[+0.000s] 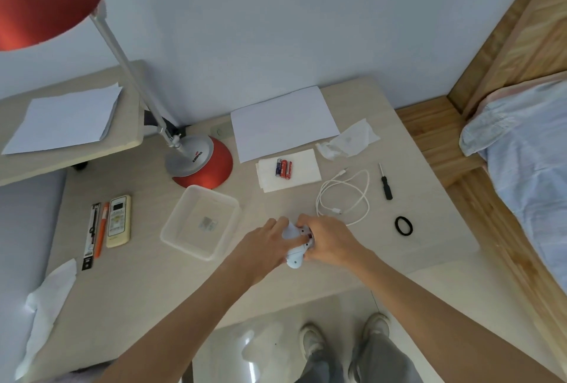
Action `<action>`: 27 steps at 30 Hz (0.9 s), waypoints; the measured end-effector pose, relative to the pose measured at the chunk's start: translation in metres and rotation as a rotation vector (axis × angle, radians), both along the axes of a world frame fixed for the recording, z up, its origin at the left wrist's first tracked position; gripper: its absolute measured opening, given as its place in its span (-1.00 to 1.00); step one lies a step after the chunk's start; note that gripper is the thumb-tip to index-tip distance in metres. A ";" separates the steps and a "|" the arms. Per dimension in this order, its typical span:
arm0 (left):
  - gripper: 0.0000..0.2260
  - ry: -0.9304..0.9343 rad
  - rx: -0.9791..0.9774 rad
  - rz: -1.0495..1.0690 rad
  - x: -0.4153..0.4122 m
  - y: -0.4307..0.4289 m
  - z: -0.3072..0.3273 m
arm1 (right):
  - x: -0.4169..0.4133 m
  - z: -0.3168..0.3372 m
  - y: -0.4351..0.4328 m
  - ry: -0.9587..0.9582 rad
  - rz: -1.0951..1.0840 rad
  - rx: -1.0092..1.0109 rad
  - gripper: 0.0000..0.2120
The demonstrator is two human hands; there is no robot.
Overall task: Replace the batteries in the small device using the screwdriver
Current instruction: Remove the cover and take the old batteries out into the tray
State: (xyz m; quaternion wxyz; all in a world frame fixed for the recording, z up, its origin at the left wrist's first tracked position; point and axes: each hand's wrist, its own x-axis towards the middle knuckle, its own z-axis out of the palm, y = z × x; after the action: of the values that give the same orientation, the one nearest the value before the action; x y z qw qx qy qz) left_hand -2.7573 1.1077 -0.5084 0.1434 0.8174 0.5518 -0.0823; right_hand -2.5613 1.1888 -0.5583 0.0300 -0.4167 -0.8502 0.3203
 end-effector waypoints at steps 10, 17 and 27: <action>-0.29 -0.114 -0.108 0.055 -0.004 0.012 -0.010 | 0.000 -0.001 0.003 -0.019 0.021 0.019 -0.56; -0.29 -0.120 -0.118 0.067 -0.002 0.013 -0.014 | -0.001 -0.003 0.003 -0.039 0.030 0.016 -0.57; -0.34 -0.191 -0.122 0.100 -0.004 0.008 -0.017 | -0.001 0.001 0.001 -0.041 0.024 0.018 -0.64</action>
State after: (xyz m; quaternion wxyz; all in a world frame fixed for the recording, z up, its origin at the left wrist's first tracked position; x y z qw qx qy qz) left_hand -2.7614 1.1156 -0.5258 0.2485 0.7828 0.5696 -0.0303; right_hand -2.5623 1.1894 -0.5576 0.0124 -0.4126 -0.8585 0.3045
